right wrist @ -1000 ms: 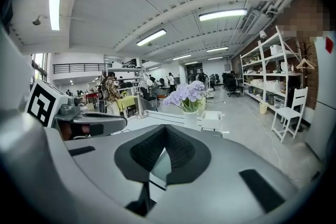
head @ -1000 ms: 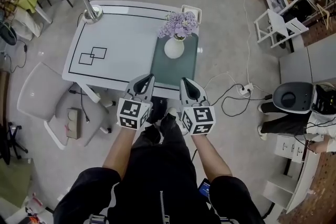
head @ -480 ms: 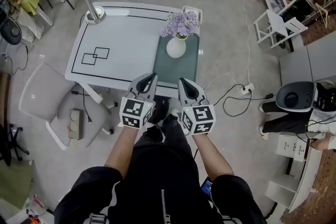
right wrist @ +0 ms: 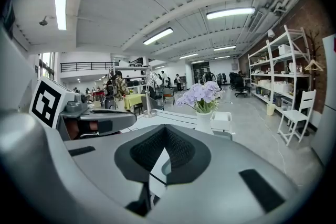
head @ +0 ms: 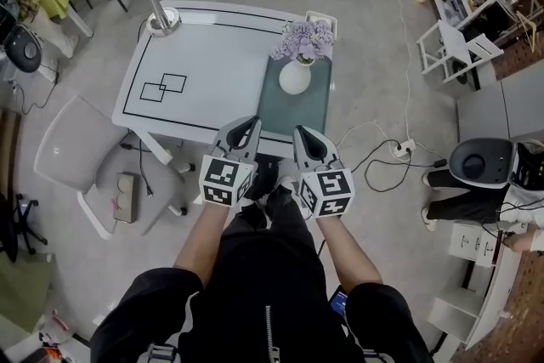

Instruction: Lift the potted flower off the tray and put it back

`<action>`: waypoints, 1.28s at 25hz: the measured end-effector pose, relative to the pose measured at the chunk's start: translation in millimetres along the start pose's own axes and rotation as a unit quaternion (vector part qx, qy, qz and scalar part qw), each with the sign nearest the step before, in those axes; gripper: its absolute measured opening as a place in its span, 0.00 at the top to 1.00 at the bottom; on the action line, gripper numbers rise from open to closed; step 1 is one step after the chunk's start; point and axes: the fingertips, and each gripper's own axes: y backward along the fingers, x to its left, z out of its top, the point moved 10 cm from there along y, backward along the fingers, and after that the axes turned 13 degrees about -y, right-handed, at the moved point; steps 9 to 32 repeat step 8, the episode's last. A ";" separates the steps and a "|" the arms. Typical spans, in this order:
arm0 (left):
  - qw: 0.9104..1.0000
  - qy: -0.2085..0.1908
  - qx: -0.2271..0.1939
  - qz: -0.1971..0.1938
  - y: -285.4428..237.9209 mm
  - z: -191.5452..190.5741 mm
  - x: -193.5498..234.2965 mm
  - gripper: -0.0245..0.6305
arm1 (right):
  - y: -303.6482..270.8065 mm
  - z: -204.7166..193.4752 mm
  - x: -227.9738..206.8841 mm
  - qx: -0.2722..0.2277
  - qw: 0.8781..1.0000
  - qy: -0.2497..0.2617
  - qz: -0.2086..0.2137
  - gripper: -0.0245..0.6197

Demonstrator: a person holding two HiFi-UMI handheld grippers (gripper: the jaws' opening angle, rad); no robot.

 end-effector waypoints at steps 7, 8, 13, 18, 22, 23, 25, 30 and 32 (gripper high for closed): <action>1.000 0.004 -0.008 0.002 2.2 5.6 2.8 0.96 | 1.2 6.3 1.8 -0.002 1.000 0.003 -0.001 0.95; 1.000 0.005 -0.009 0.003 2.6 5.9 3.3 0.96 | 1.4 6.6 2.4 -0.002 1.000 0.004 -0.001 0.95; 1.000 0.005 -0.009 0.003 2.6 5.9 3.3 0.96 | 1.4 6.6 2.4 -0.002 1.000 0.004 -0.001 0.95; 1.000 0.005 -0.009 0.003 2.6 5.9 3.3 0.96 | 1.4 6.6 2.4 -0.002 1.000 0.004 -0.001 0.95; 1.000 0.005 -0.009 0.003 2.6 5.9 3.3 0.96 | 1.4 6.6 2.4 -0.002 1.000 0.004 -0.001 0.95; 1.000 0.005 -0.009 0.003 2.6 5.9 3.3 0.96 | 1.4 6.6 2.4 -0.002 1.000 0.004 -0.001 0.95; 1.000 0.005 -0.009 0.003 2.6 5.9 3.3 0.96 | 1.4 6.6 2.4 -0.002 1.000 0.004 -0.001 0.95; 1.000 0.005 -0.009 0.003 2.6 5.9 3.3 0.96 | 1.4 6.6 2.4 -0.002 1.000 0.004 -0.001 0.95; 1.000 0.005 -0.009 0.003 2.6 5.9 3.3 0.96 | 1.4 6.6 2.4 -0.002 1.000 0.004 -0.001 0.95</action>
